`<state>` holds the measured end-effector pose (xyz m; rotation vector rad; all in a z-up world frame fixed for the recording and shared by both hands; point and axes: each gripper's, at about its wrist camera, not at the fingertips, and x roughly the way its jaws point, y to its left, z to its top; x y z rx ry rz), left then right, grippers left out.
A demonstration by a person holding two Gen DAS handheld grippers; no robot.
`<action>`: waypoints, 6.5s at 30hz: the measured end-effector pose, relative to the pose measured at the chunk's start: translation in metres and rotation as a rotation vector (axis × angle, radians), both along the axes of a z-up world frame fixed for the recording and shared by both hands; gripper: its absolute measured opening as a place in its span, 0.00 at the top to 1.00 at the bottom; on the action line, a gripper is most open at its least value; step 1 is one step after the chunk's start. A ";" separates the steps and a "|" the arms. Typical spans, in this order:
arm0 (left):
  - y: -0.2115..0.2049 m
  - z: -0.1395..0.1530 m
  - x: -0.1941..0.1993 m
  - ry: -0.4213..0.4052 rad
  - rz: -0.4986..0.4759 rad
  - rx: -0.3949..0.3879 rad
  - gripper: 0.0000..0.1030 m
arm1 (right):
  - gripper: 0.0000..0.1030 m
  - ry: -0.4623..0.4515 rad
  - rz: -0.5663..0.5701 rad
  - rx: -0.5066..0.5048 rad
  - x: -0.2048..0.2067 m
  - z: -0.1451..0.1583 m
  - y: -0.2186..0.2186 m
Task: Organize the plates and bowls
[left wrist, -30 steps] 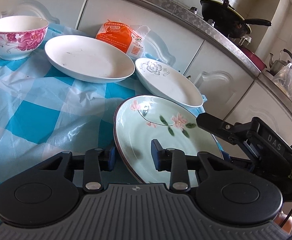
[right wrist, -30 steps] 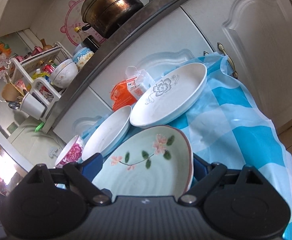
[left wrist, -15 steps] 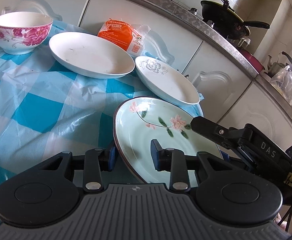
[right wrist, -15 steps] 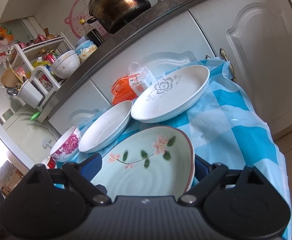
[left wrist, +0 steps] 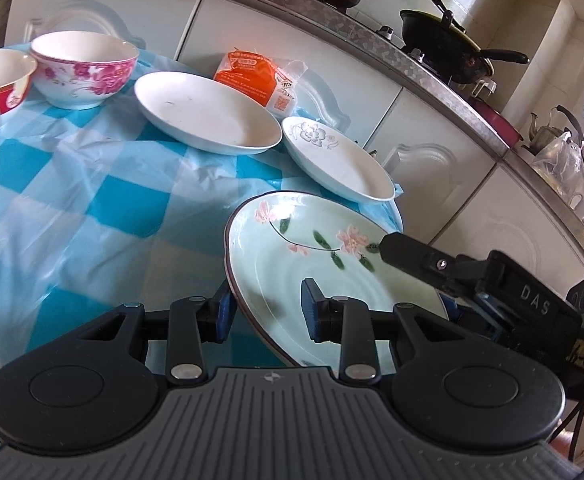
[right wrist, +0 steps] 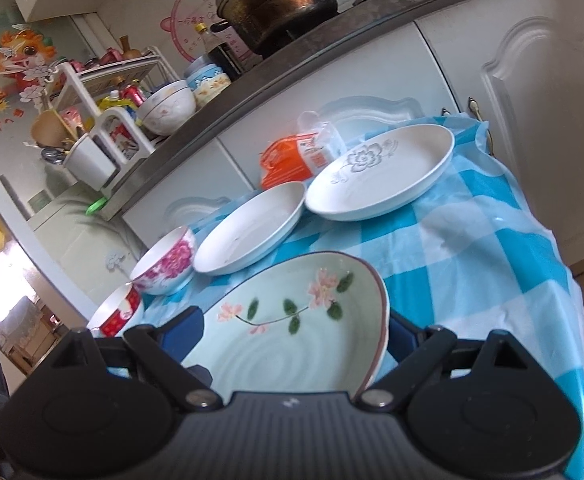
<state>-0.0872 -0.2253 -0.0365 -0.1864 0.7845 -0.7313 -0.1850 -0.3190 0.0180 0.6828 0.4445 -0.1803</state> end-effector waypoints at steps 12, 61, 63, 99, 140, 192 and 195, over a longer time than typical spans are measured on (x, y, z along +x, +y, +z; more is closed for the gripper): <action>0.040 0.000 -0.034 0.020 -0.032 0.020 0.66 | 0.10 0.046 0.010 -0.031 -0.028 0.006 0.045; 0.152 0.029 -0.118 -0.203 0.038 0.025 0.00 | 0.01 0.214 -0.223 -0.363 -0.122 0.030 0.143; 0.161 0.032 -0.121 -0.182 0.039 0.017 0.00 | 0.01 0.263 -0.234 -0.314 -0.128 0.033 0.143; 0.004 0.156 -0.025 -0.023 0.008 0.217 0.00 | 0.01 0.405 -0.230 -0.297 -0.090 0.125 -0.023; -0.142 0.081 0.088 0.153 0.080 0.179 0.25 | 0.01 0.353 -0.221 -0.292 0.055 0.105 -0.173; -0.198 0.020 0.166 0.133 0.160 0.223 0.75 | 0.25 0.275 0.028 0.060 0.167 0.000 -0.216; -0.195 0.027 0.162 0.128 0.174 0.212 0.75 | 0.25 0.270 0.024 0.062 0.158 0.006 -0.212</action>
